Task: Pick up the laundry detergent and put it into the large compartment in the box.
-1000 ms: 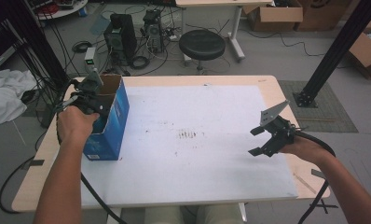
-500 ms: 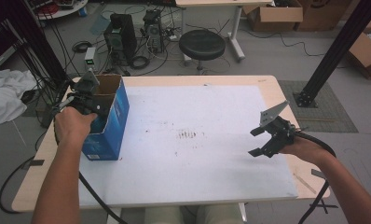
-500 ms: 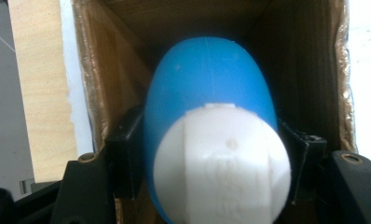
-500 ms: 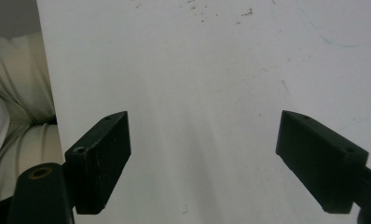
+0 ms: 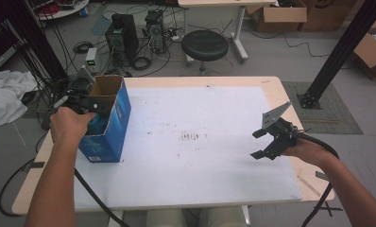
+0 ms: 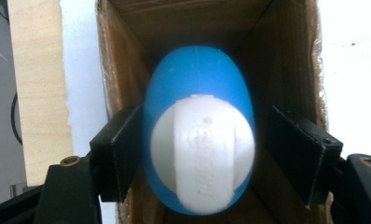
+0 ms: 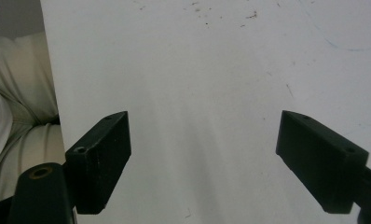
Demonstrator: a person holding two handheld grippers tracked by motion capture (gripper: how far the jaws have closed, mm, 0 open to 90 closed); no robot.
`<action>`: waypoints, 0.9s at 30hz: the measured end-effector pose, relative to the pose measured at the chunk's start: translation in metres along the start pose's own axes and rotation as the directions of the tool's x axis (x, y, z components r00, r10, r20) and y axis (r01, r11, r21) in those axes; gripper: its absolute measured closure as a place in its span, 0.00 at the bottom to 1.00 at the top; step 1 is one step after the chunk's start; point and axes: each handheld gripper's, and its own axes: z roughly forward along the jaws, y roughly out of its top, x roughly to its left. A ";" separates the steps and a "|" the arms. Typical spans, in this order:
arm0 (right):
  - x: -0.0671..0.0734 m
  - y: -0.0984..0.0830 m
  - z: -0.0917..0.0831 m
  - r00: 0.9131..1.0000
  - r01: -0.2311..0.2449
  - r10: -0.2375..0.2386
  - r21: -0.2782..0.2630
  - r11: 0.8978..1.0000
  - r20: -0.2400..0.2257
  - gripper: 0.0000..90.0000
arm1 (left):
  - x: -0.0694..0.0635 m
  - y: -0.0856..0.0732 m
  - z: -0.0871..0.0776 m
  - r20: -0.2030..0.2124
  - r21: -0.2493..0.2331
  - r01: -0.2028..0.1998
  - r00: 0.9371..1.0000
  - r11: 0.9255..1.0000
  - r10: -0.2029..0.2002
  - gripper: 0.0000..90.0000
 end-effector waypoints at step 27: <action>-0.001 -0.001 -0.005 1.000 -0.006 0.006 0.003 1.000 0.000 0.20 | -0.012 0.017 -0.051 -0.003 -0.049 -0.127 0.992 0.991 0.127 0.32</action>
